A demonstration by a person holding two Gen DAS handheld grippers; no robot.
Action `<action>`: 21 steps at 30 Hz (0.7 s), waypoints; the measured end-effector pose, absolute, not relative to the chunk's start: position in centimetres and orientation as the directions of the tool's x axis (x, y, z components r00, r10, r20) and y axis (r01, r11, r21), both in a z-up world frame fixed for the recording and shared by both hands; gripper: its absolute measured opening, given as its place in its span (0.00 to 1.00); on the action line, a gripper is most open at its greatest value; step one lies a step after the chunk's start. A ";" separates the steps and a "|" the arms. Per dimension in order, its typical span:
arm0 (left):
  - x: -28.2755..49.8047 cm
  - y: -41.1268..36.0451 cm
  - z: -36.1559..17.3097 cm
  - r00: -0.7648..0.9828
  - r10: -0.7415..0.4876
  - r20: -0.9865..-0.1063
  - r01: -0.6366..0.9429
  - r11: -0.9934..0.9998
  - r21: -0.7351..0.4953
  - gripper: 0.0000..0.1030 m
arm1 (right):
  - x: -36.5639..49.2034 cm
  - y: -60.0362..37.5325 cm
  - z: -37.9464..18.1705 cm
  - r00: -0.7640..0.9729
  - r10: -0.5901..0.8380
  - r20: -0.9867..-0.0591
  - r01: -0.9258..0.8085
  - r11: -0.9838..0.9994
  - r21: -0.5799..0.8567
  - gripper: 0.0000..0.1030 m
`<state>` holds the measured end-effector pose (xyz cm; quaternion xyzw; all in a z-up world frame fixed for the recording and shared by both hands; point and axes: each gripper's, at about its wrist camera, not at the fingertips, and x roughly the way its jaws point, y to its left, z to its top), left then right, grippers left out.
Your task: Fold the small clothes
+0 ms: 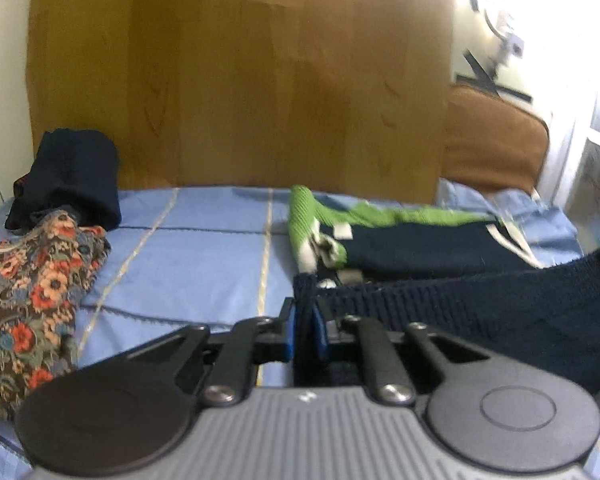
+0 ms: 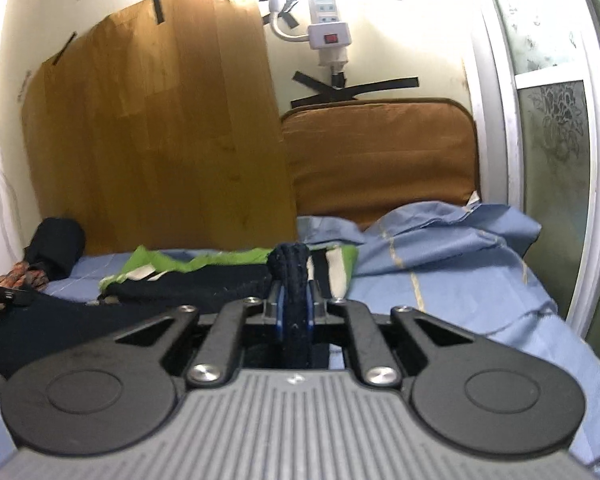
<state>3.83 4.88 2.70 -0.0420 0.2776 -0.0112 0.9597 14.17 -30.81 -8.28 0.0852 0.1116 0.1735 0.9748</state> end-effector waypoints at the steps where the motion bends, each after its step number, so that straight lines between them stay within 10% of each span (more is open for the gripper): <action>1: 4.4 5.1 2.7 0.843 -0.046 -0.536 -0.007 0.995 -0.097 0.09 | 14.8 -30.7 -8.4 0.916 0.354 -0.192 -0.311 0.925 0.220 0.13; 7: 8.8 3.8 0.0 0.796 0.002 -0.606 -0.023 0.999 -0.027 0.09 | 18.9 -29.4 -10.8 0.883 0.333 -0.331 -0.251 0.931 0.266 0.13; 11: 9.3 3.1 -1.8 0.781 0.048 -0.622 -0.035 0.999 0.033 0.14 | 19.6 -29.1 -11.8 0.853 0.306 -0.423 -0.213 0.944 0.253 0.30; 16: 6.9 4.7 -0.8 0.777 0.046 -0.628 -0.058 0.998 0.002 0.50 | 16.6 -33.5 -10.7 0.861 0.366 -0.353 -0.198 0.880 0.431 0.40; 21: 3.4 8.8 -0.5 0.698 -0.085 -0.711 -0.071 0.980 -0.187 0.55 | 13.1 -36.5 -11.5 0.828 0.443 -0.345 -0.197 0.804 0.561 0.52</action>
